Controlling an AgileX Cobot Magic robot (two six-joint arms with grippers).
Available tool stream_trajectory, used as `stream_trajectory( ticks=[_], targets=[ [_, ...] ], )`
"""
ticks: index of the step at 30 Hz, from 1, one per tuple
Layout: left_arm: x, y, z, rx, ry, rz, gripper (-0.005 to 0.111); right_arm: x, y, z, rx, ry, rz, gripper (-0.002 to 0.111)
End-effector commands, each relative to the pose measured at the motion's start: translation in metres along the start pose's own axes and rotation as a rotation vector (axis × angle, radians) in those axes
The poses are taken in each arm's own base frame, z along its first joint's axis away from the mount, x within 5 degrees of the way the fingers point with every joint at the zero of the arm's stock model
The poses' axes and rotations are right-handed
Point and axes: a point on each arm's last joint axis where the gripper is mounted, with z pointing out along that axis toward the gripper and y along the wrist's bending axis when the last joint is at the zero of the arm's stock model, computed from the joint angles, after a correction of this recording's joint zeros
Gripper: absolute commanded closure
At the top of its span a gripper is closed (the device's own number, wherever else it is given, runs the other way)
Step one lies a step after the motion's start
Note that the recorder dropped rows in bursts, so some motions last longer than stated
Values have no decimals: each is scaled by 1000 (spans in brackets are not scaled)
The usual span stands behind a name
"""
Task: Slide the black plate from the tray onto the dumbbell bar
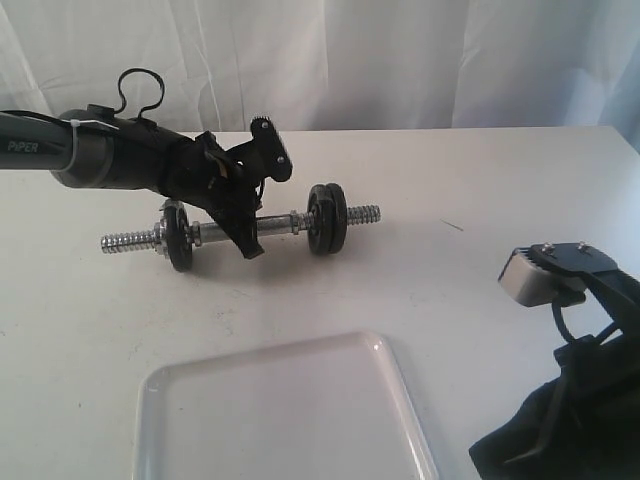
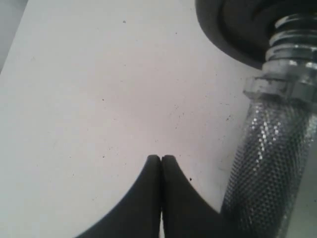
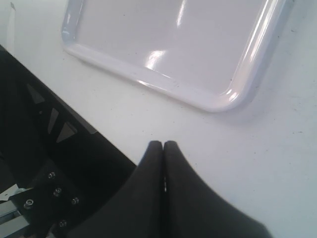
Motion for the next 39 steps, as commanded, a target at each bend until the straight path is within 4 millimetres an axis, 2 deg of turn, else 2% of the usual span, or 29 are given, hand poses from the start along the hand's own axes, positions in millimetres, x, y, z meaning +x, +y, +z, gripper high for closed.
stream_trajectory(
  ticks=[1, 23, 39],
  targets=[
    [-1, -1, -4, 9, 4, -19, 107, 1, 0, 0, 1, -5, -9, 108],
    [-5, 2, -4, -26, -37, -19, 107, 1, 0, 0, 1, -5, -9, 108],
    [-1, 0, -4, 4, -2, -36, 107, 1, 0, 0, 1, -5, -9, 108]
  ],
)
